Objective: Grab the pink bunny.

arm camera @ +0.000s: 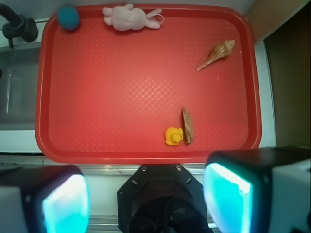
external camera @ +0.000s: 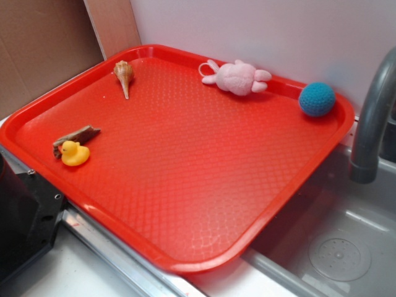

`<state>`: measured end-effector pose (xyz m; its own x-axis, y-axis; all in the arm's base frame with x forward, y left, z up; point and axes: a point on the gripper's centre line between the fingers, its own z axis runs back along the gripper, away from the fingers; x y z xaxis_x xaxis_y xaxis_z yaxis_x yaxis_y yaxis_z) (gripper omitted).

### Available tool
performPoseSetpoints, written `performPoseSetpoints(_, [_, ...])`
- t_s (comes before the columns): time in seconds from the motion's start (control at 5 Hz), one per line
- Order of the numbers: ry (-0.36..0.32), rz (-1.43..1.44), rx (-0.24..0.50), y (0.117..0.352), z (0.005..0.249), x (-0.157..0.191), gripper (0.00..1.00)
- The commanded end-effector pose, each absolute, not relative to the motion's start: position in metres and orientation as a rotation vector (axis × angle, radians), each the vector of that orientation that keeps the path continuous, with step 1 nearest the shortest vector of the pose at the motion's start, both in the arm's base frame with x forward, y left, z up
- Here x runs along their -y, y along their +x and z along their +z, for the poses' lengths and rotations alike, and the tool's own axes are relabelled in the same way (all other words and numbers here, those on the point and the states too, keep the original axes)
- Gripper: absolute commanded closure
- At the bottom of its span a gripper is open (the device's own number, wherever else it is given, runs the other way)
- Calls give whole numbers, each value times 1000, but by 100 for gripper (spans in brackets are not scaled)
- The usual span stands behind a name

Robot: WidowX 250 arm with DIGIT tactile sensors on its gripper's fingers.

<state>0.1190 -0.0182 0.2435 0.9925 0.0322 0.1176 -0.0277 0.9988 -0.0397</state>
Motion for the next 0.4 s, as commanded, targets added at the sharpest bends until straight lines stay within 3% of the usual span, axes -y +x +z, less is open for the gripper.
performPoseSetpoints(0.0, [-38, 30, 119, 119, 244, 18, 0])
performPoseSetpoints(0.2, [29, 33, 156, 169, 202, 5, 0])
